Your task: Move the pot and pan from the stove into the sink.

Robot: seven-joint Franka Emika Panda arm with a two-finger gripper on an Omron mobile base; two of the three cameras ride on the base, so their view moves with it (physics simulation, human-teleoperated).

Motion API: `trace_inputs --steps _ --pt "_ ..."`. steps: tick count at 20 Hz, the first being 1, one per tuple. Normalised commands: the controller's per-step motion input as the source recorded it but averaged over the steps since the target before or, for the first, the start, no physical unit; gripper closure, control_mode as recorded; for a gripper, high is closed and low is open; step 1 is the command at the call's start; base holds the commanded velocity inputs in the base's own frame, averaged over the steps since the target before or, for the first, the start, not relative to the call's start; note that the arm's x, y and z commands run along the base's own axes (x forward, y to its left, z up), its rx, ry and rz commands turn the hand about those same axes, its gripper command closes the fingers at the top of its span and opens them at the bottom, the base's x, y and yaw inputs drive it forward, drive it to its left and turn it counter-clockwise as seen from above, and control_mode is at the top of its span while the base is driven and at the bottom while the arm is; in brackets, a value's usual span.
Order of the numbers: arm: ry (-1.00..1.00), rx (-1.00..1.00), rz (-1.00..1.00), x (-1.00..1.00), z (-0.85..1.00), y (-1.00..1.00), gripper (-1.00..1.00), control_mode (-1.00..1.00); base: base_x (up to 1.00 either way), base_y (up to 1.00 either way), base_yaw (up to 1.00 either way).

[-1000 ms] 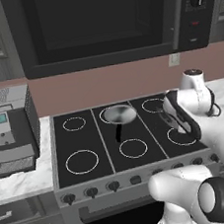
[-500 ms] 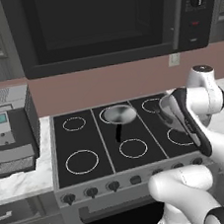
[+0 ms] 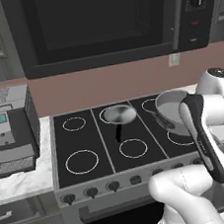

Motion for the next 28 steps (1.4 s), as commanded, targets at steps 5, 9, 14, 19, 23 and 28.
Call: trace_inputs --steps 5,9,14,19,23,28 --pt "-0.07 0.00 0.02 -0.15 0.03 0.00 1.00 -1.00 0.00 0.00 0.00" --pt "0.00 0.00 0.00 0.00 0.00 0.00 1.00 1.00 -0.39 -0.04 0.01" --pt "0.00 0.00 0.00 0.00 0.00 0.00 1.00 1.00 -0.61 -0.07 0.03" --pt "0.00 0.00 0.00 0.00 0.00 0.00 1.00 1.00 -0.33 -0.10 -0.03" --pt "0.00 0.00 0.00 0.00 0.00 0.00 1.00 1.00 -0.09 -0.17 -0.22" --pt "0.00 0.00 0.00 0.00 0.00 0.00 1.00 1.00 -0.01 -0.07 -0.42"
